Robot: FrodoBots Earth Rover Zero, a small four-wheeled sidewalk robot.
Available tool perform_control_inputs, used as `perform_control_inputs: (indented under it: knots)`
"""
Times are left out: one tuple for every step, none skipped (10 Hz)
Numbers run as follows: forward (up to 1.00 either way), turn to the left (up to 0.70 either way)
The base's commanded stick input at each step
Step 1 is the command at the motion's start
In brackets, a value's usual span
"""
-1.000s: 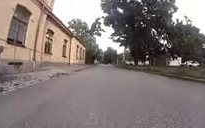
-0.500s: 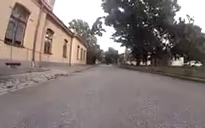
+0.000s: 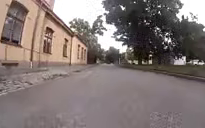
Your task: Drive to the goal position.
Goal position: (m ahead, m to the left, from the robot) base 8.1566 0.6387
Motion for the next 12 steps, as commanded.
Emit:
perform_control_inputs:
  knots:
    - [0.7,0.0]
    - [0.7,0.0]
    - [0.7,0.0]
    - [0.7,0.0]
    - [0.7,0.0]
    - [0.7,0.0]
    - [0.7,0.0]
    - [0.7,0.0]
    - [0.7,0.0]
    - [0.7,0.0]
    - [0.7,0.0]
    - [0.7,0.0]
